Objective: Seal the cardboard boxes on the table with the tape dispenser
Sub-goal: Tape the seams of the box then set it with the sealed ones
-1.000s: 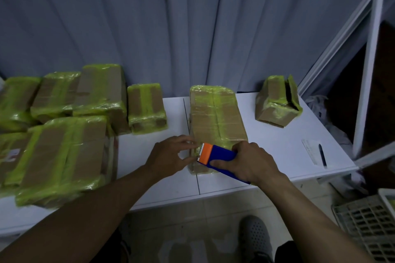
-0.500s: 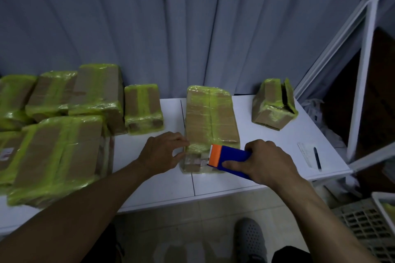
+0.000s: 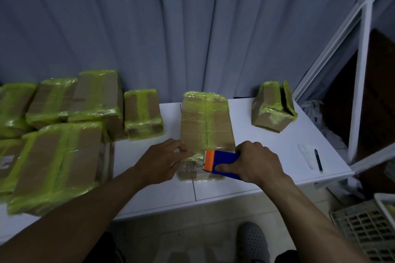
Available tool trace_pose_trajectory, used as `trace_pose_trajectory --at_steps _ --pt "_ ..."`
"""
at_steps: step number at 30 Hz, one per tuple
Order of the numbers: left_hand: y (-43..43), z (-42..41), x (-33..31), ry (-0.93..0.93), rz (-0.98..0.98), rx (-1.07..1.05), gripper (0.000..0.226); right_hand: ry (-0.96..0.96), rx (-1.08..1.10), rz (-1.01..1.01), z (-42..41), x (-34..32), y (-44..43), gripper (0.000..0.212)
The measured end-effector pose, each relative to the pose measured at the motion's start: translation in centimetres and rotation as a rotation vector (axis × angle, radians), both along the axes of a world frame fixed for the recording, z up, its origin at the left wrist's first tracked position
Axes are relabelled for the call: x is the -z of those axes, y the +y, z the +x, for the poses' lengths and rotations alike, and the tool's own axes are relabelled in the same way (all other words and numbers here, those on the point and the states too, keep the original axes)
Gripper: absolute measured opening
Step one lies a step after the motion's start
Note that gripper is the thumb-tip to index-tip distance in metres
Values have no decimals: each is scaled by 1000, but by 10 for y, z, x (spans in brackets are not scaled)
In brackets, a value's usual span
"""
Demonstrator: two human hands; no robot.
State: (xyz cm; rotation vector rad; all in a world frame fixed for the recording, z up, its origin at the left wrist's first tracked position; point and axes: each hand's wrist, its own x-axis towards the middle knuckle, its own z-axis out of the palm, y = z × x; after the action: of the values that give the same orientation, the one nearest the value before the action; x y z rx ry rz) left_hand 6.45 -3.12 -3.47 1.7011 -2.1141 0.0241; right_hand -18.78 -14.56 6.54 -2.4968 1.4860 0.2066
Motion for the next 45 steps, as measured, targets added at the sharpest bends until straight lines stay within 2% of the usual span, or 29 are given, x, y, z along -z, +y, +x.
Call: trace_pose_trajectory --at_steps 4,8,17,21,24,27,30,31,34,35,37,40,43,45 --pt "-4 -9 -4 -21 -32 -34 39 9 2 -12 2 3 0 83" --pt "-14 -17 -1 -63 -143 1 36 12 -1 -26 1 4 1 82" --pt "-19 -8 7 -111 -47 32 60 -61 16 48 -4 -3 4 79" --pt "-15 -4 4 -76 -70 25 48 -70 -2 52 -16 -13 8 70" --pt "-13 9 10 10 -65 -33 19 -33 22 4 -30 -20 6 67" --pt "-7 11 10 55 -16 -27 32 2 21 -20 -32 -19 6 69" --pt "-3 5 0 -3 -17 -3 17 32 21 -23 -27 -16 7 70" --pt "-2 3 -4 -23 -22 1 24 35 23 -17 -26 -14 6 72" --pt "0 0 -10 -119 58 2 63 41 38 2 -22 -8 3 79" --pt "-1 -1 -10 -151 83 3 67 41 44 12 -21 -7 2 80" --pt "-1 -2 -12 -153 75 11 61 39 54 27 -21 -5 1 80" --pt "-4 -8 -18 -54 17 -2 37 39 56 29 -20 -3 -1 80" --pt "-10 -25 -16 2 7 -26 42 38 57 28 -21 -2 -2 81" --pt "-15 -36 -9 7 13 39 38 34 58 34 -21 -1 -2 81"
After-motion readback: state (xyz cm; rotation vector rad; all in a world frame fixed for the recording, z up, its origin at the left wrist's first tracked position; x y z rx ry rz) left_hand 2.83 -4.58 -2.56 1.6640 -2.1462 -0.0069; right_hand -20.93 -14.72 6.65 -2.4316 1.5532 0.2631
